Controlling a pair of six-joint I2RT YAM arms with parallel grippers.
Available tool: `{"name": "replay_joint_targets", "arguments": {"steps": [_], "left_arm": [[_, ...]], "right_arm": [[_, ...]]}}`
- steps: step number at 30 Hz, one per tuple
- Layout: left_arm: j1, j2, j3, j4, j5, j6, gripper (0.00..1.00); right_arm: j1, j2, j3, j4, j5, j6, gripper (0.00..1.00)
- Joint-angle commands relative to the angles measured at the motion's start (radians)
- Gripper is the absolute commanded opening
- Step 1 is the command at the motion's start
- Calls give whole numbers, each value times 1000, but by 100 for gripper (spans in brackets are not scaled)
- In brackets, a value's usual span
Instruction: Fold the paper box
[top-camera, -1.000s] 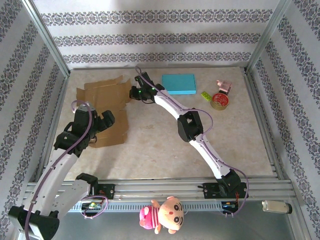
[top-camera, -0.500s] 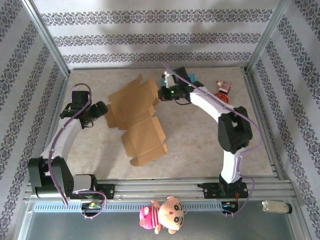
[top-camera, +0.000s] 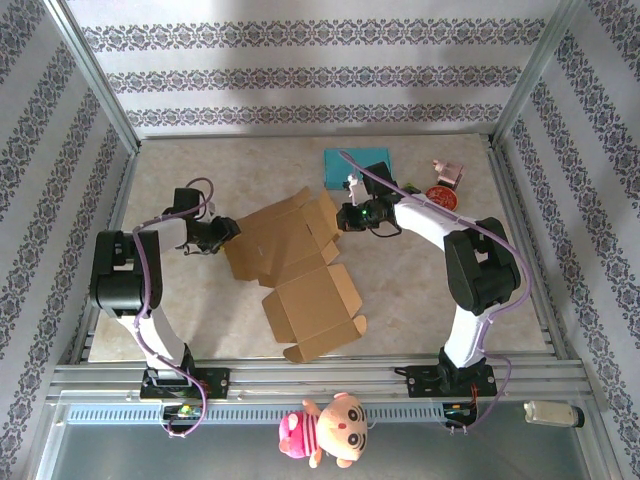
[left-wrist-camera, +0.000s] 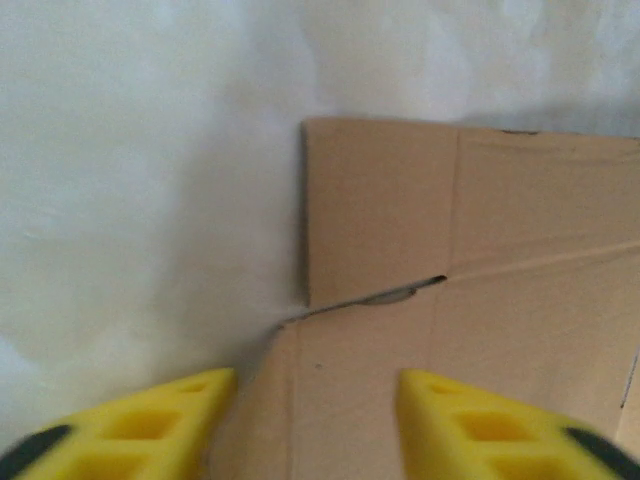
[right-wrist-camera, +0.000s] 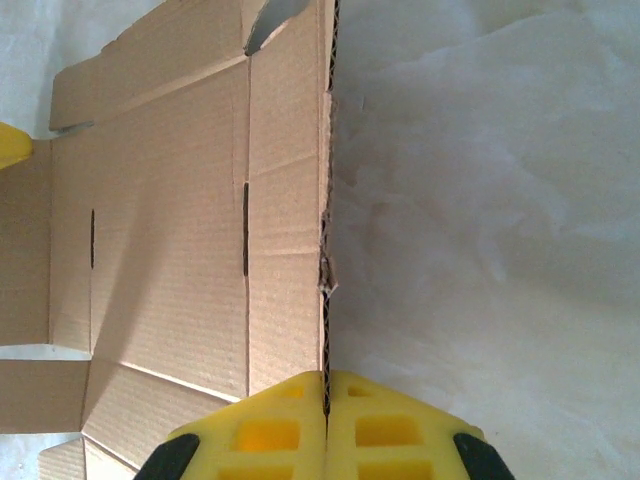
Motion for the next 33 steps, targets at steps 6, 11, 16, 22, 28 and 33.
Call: {"name": "replay_joint_targets", "arguments": {"steps": [6,11,16,22,28,33], "left_arm": [[-39,-64,7,207,166,-12,3],[-103,-160,68,300,171,240,3],[-243,-256,116,248,100,694,0],[-360,-348,31,368,13,1038,0],[-367,-364,5,415,-1,1093,0],[-368,-364,-7,436,-1,1085,0]], "right_arm": [[-30,-96,-4,34,23,39,52],[-83,-258,25,89,123,-123,75],[-80,-380,23,173,32,-513,75],[-63,-409,-28,181,-75,-1050,75],[-144,-306,100,-88,-297,-1055,66],[-155,-254,99,-115,-452,-967,60]]}}
